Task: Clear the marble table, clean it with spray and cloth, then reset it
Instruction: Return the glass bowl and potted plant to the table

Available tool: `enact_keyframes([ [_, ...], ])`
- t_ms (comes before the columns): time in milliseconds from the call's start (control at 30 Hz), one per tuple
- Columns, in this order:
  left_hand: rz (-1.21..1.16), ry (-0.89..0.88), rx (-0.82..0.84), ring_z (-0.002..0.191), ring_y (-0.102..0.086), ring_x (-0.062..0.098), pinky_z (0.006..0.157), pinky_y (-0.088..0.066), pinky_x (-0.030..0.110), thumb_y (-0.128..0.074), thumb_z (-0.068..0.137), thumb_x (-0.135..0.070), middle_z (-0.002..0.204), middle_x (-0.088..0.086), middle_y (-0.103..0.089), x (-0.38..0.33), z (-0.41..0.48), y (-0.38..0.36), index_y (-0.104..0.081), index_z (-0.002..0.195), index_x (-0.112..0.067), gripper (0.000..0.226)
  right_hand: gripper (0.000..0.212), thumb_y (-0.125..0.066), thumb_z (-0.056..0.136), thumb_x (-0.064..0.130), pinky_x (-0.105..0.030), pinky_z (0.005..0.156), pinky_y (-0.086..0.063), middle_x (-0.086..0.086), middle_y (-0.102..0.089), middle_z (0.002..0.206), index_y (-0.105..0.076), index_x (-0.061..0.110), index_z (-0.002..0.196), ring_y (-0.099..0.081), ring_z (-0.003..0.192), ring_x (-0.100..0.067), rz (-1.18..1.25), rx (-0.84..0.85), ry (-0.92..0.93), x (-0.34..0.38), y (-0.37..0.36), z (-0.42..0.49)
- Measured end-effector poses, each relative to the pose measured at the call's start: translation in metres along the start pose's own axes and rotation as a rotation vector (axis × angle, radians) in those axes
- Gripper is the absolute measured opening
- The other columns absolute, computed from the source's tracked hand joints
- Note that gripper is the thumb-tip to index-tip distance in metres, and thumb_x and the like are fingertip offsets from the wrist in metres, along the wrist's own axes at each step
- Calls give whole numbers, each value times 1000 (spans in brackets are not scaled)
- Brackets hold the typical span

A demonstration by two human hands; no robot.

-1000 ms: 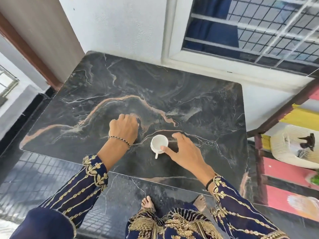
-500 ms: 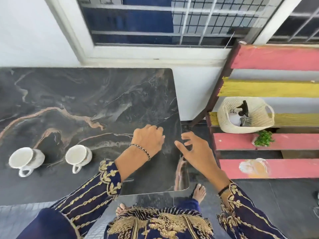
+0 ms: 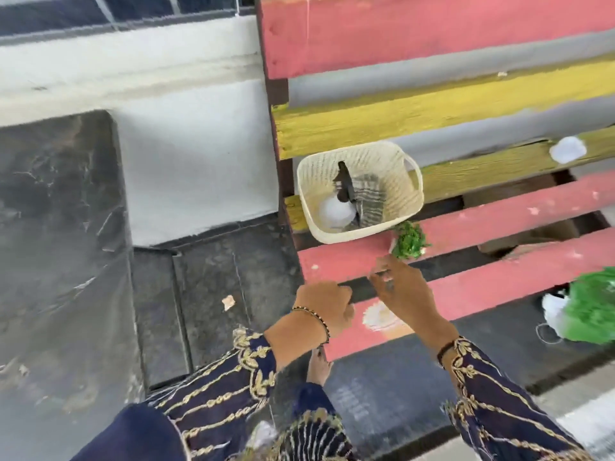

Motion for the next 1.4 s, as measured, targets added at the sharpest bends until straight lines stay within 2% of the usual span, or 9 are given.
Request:
enact_keyframes([
  [200,39,-36,130,105,-60,34,72,-39,38,-38,99,-30,116,13,-61,-30,77,-53,-50,119,-10,31,51,-72,86,22,-50,90,-48,-19,-59,123,-54,0,128,-51,116,-40,-178,-192,-50,-52,12,64],
  [333,-40,2,154,108,-60,36,81,-46,42,-36,100,-35,121,15,-58,-41,104,-75,-41,129,-8,40,72,-79,78,32,-50,105,-42,-17,-53,133,-47,1,134,-46,124,-38,-196,-307,-22,-67,12,86],
  [533,-175,67,216,108,-61,36,80,-49,43,-34,97,-52,122,18,-60,-61,142,-101,-29,140,-8,62,78,-76,81,40,-53,106,-39,-15,-51,135,-41,3,140,-45,126,-37,-132,-322,-34,-74,8,105],
  [767,-265,87,227,106,-61,38,80,-49,43,-40,99,-41,119,18,-60,-81,161,-123,-32,135,-8,50,83,-75,84,37,-56,100,-40,-15,-50,131,-34,3,147,-45,123,-35,-61,-331,-64,-83,5,113],
  [933,-246,83,181,108,-60,39,81,-49,43,-41,100,-23,120,20,-57,-83,168,-130,-34,135,-6,40,67,-77,83,36,-54,96,-45,-17,-46,121,-50,6,138,-44,114,-36,-113,-359,-9,-85,3,117],
  [1133,-250,42,119,104,-62,41,80,-50,44,-43,98,-14,114,23,-60,-85,170,-127,-40,131,-3,35,64,-82,78,32,-56,99,-41,-12,-32,147,-51,27,134,-35,129,-40,-26,-331,-71,-93,-8,119],
  [1200,-250,30,99,105,-61,42,81,-50,45,-43,98,-13,115,25,-60,-84,167,-125,-40,131,-2,36,68,-82,78,23,-54,95,-45,-12,-37,145,-46,25,135,-45,123,-42,65,-284,-20,-93,-16,119],
  [1267,-245,17,86,103,-62,42,80,-52,45,-43,98,-11,112,25,-61,-81,163,-122,-43,128,0,32,64,-80,79,10,-41,79,-51,-15,-45,135,-46,18,133,-58,108,-40,94,-279,39,-93,-16,118],
  [1400,-264,46,86,102,-63,41,81,-52,44,-43,97,-10,110,24,-61,-62,149,-116,-50,117,1,24,56,-79,76,4,-33,67,-43,-16,-54,116,-51,11,124,-59,87,-32,28,-264,72,-85,-8,115],
])
Point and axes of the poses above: each hand's wrist, its own z-axis towards the middle knuckle, its own y-axis out of the back of the hand, x = y × z, the point moved 5 cm from there along z, towards the middle knuckle
